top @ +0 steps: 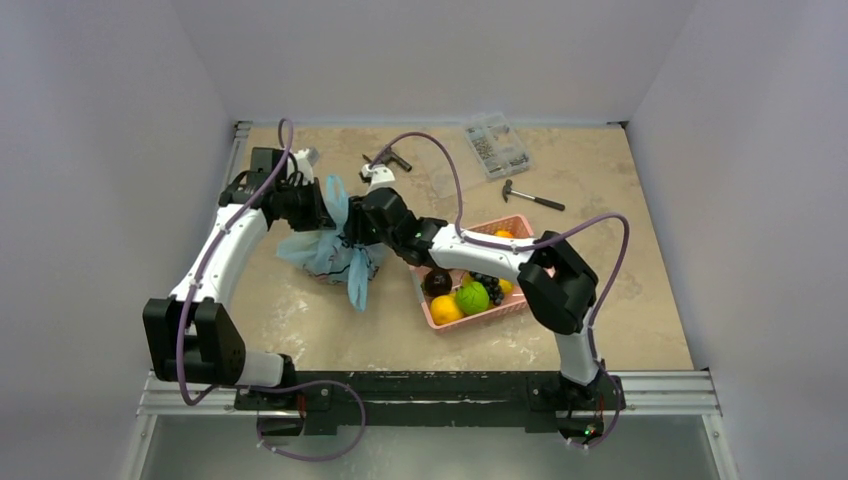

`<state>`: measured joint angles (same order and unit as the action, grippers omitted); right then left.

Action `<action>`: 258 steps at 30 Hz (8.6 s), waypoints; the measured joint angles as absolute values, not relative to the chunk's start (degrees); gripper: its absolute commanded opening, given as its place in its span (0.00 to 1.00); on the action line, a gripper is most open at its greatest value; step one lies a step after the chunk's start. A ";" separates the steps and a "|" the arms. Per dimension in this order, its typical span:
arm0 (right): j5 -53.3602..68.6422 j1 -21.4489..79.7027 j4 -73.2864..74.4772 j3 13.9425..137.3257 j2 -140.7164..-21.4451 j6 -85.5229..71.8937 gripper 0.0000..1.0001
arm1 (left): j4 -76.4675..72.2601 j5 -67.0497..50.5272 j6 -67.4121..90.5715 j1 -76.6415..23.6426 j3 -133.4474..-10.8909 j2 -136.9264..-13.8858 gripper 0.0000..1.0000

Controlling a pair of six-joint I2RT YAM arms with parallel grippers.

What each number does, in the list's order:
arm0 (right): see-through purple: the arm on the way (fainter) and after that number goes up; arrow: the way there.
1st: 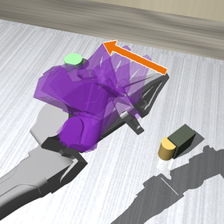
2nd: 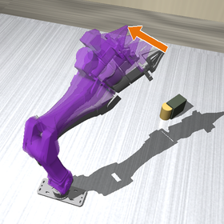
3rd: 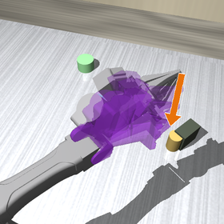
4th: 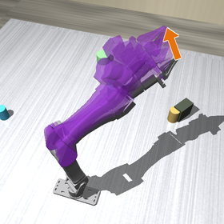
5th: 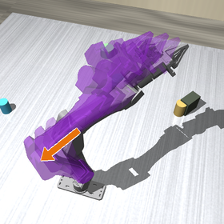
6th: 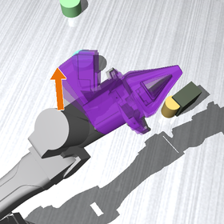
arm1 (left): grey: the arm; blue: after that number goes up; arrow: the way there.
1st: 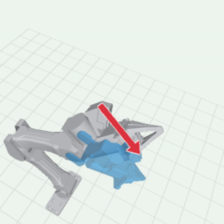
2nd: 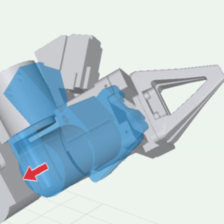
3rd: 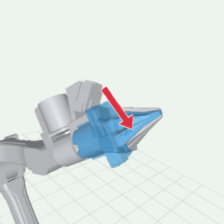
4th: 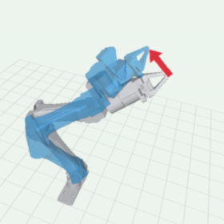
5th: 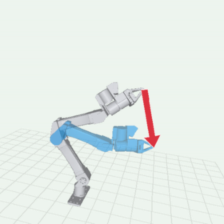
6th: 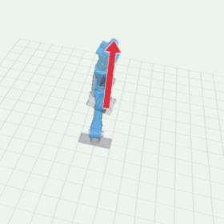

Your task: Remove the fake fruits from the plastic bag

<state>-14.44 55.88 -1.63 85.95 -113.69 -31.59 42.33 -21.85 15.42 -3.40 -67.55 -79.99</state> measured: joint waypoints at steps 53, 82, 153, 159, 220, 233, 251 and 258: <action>18.79 47.31 -33.32 56.69 -102.30 -36.88 0.01 | 32.64 -3.75 -0.16 -18.15 -64.38 -69.49 0.73; 14.41 49.50 -29.36 58.50 -101.91 -34.30 0.03 | 39.35 1.89 -1.48 -19.92 -66.63 -78.15 0.01; 13.30 47.40 -51.27 46.92 -99.35 -45.01 0.31 | 28.38 34.72 3.62 -19.90 -55.94 -56.80 0.00; 11.94 48.90 -37.85 54.43 -98.15 -37.21 0.76 | 26.72 32.34 3.20 -19.90 -55.37 -55.42 0.00; -0.58 54.68 -24.01 63.90 -95.64 -21.87 0.00 | 24.43 21.23 3.16 -19.97 -53.89 -53.28 0.84; -0.27 54.68 -24.67 63.55 -95.64 -22.39 0.00 | 27.24 19.35 1.91 -20.08 -55.31 -59.09 0.27; 2.13 53.65 -39.35 51.29 -94.37 -32.64 0.35 | 21.39 32.32 2.31 -20.08 -49.95 -43.55 0.00; 0.51 54.00 -27.14 58.85 -94.28 -20.34 0.66 | 20.58 28.34 2.31 -20.08 -49.93 -44.36 0.00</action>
